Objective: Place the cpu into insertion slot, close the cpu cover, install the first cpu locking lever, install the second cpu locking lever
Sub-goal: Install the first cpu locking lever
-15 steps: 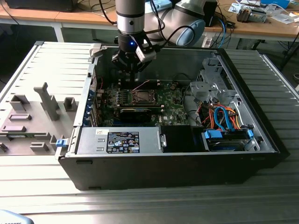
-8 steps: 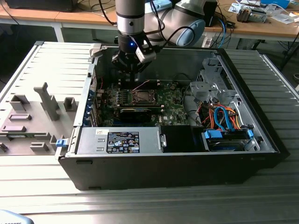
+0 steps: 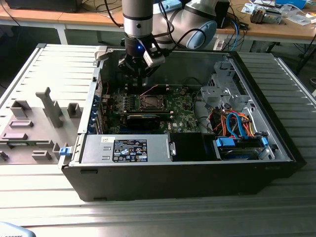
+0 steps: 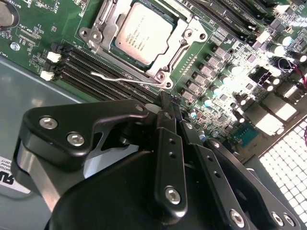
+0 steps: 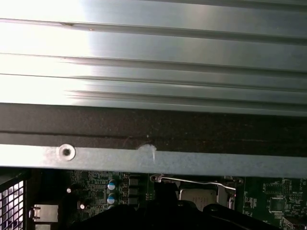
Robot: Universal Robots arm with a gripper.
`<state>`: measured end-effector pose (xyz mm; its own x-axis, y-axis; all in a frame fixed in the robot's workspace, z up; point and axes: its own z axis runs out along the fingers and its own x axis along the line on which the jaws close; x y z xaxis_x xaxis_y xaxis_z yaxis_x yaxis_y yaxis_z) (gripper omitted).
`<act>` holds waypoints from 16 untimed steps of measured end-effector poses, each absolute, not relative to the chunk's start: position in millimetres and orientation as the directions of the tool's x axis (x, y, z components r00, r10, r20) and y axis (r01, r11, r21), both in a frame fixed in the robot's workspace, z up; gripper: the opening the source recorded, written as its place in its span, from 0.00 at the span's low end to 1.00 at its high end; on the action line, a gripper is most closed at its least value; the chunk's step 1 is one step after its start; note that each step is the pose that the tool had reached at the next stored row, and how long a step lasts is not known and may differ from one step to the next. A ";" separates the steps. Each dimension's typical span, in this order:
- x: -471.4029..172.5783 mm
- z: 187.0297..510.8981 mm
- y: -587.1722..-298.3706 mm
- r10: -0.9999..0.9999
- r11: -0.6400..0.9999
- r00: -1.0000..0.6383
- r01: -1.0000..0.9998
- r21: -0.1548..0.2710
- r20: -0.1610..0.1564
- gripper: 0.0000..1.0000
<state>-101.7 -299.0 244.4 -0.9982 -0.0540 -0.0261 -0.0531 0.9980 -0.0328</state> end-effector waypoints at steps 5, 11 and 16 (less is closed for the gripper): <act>-101.7 243.7 -299.2 -0.051 0.998 -0.998 -0.050 -0.032 -0.026 0.11; -101.7 242.2 -299.3 -0.049 0.998 -0.998 -0.048 -0.032 -0.026 0.11; -101.6 241.0 -299.3 -0.048 0.998 -0.998 -0.047 -0.032 -0.026 0.11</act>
<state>-101.6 -299.3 241.0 -0.9985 -0.0481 -0.0261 -0.0473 0.9984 -0.0324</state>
